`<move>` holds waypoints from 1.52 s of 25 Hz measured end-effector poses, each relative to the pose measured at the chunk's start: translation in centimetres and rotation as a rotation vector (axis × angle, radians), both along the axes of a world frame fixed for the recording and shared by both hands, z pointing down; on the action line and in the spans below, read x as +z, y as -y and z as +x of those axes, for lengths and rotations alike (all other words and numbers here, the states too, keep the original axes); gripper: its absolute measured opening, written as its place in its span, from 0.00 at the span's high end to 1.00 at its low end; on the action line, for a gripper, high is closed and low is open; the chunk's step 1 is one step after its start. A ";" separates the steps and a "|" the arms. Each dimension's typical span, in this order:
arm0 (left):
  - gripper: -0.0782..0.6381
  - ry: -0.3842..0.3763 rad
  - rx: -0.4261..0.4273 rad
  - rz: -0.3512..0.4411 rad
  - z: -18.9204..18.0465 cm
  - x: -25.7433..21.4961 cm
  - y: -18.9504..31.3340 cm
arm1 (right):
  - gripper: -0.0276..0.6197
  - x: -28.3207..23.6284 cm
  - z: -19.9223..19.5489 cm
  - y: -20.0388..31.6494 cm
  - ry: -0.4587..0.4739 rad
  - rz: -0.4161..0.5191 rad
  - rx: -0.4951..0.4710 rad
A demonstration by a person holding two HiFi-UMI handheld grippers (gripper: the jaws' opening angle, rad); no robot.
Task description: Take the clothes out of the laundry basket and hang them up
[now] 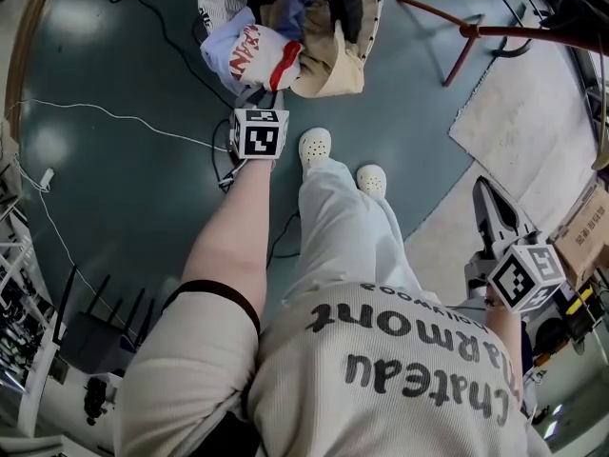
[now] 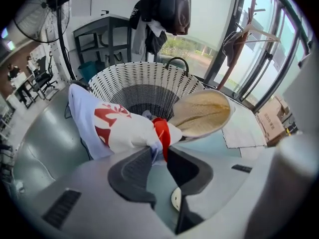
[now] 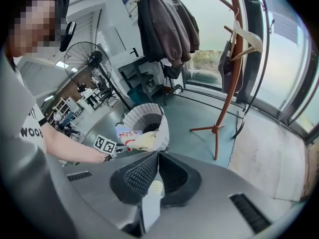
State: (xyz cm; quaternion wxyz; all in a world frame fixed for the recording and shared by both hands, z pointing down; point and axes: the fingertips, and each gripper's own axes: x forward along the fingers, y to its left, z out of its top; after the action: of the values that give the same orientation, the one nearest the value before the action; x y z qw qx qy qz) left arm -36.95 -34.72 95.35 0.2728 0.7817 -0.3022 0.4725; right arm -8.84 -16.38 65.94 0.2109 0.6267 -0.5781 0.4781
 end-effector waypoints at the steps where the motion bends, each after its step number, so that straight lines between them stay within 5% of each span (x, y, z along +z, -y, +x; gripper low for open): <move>1: 0.76 -0.002 -0.011 -0.007 -0.1 -0.3 -0.1 | 0.91 -0.1 -0.3 0.2 0.004 0.005 -0.005; 13: 0.81 -0.206 -0.078 -0.024 0.2 -10.0 0.4 | 0.91 -4.0 -3.0 2.3 0.038 0.116 -0.067; 31: 0.81 -0.465 -0.117 0.288 2.3 -34.5 1.9 | 0.91 -15.0 -1.8 3.0 0.045 0.367 -0.169; 38: 0.81 -0.649 -0.072 0.372 5.1 -45.8 1.3 | 0.91 -18.5 -1.2 3.8 0.095 0.447 -0.191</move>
State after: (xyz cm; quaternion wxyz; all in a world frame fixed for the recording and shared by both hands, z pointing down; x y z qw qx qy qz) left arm -31.83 -36.02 49.56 0.2241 0.9158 -0.3081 0.1269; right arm -10.04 -20.23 47.48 0.0836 0.5771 -0.7354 0.3450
